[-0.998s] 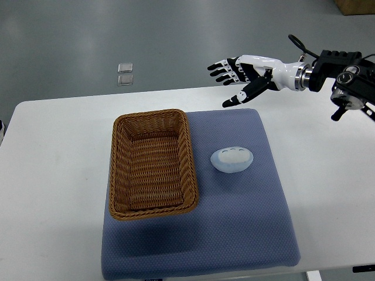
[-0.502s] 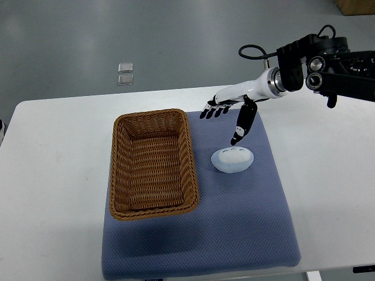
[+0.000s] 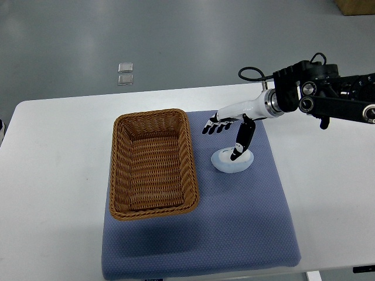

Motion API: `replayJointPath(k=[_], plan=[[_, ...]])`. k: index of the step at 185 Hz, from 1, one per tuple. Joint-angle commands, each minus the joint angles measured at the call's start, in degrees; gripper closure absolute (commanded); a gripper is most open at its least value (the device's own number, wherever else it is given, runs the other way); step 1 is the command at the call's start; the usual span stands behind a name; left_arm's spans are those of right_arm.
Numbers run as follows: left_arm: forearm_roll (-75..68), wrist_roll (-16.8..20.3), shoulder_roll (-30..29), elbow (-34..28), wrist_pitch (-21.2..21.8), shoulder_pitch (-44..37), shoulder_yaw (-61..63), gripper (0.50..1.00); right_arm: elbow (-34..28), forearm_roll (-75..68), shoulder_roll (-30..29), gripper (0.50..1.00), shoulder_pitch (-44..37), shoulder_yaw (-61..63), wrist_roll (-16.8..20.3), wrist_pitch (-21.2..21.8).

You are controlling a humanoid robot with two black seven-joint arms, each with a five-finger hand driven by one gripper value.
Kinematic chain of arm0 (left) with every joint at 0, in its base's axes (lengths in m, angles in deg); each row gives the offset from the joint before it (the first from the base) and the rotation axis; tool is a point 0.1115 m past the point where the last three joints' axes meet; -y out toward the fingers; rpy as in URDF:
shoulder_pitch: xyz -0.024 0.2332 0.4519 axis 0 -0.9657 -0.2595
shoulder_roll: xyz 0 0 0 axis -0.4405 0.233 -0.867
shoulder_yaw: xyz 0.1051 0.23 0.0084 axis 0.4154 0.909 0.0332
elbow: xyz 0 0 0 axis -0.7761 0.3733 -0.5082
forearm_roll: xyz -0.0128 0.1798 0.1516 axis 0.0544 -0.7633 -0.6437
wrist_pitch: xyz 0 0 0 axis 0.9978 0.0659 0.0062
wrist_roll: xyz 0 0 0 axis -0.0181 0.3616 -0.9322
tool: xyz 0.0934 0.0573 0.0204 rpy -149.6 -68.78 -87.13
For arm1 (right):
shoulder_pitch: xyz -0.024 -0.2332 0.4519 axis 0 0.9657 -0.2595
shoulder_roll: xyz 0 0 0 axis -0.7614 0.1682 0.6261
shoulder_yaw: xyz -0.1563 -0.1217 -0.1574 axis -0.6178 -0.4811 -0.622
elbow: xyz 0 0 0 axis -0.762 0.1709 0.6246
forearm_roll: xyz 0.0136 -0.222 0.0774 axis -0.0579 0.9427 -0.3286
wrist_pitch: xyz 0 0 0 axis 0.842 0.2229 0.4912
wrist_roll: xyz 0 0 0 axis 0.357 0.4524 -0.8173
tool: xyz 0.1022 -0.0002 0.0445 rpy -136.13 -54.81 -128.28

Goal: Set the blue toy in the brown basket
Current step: 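Lower the right hand down onto the egg-shaped toy, then close the right hand's fingers around the egg-shaped toy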

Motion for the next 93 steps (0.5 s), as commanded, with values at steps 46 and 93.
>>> replayJointPath(k=[46,93], plan=[[-0.01,0.0,0.0,0.01,0.0,-0.08,0.0,0.5,0.37,1.31,0.0,0.609,5.08,0.51,0.92,-2.73],[-0.01,0.0,0.0,0.01,0.0,0.01,0.0,0.5,0.46,1.66,0.0,0.626,6.75,0.59,1.27,-4.84]])
